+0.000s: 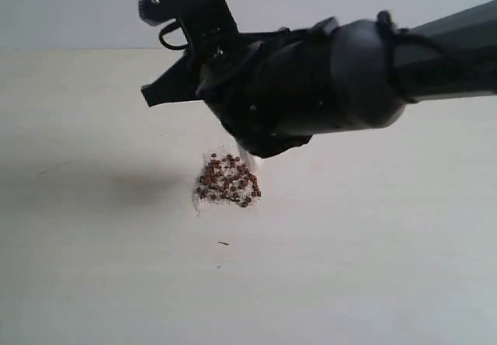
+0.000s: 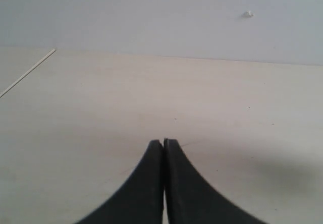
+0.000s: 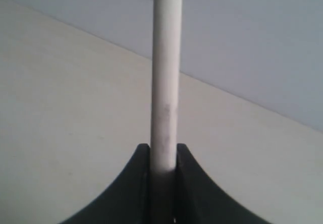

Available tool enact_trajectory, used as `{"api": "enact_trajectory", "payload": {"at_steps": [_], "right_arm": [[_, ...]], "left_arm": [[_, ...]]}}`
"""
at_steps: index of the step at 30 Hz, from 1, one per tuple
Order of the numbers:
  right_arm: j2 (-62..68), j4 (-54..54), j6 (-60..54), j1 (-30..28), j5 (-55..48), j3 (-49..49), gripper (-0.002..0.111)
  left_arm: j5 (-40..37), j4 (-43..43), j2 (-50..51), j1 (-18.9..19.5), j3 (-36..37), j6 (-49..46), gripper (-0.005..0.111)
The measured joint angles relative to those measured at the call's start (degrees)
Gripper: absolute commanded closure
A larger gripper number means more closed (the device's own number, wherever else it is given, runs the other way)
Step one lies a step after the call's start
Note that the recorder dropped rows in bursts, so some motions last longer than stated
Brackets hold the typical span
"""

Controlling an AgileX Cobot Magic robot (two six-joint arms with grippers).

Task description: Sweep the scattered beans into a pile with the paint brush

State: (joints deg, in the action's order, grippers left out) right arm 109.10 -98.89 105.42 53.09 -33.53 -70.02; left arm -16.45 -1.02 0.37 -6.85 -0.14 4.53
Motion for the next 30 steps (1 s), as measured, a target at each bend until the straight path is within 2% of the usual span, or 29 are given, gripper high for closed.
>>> {"api": "enact_trajectory", "payload": {"at_steps": [6,16,22,23,25,30], "right_arm": [[-7.9,-0.1,-12.6,0.0,20.4,0.0,0.108],[-12.0,-0.4,-34.2,-1.3,63.9,0.0,0.108],[-12.0,8.8,-46.4,-9.4,93.1,2.2,0.108],[-12.1,12.9,-50.5,-13.2,99.5,3.9,0.108],[-12.1,16.7,-55.3,-18.5,102.1,6.7,0.108],[-10.1,18.0,-64.1,-24.9,102.5,9.1,0.108]], "left_arm": [[0.0,0.0,0.0,0.0,0.0,0.0,0.107],[0.0,0.0,0.0,0.0,0.0,0.0,0.107],[0.0,0.0,0.0,0.0,0.0,0.0,0.107],[0.0,0.0,0.0,0.0,0.0,0.0,0.107],[0.0,0.0,0.0,0.0,0.0,0.0,0.107],[0.0,0.0,0.0,0.0,0.0,0.0,0.107]]}}
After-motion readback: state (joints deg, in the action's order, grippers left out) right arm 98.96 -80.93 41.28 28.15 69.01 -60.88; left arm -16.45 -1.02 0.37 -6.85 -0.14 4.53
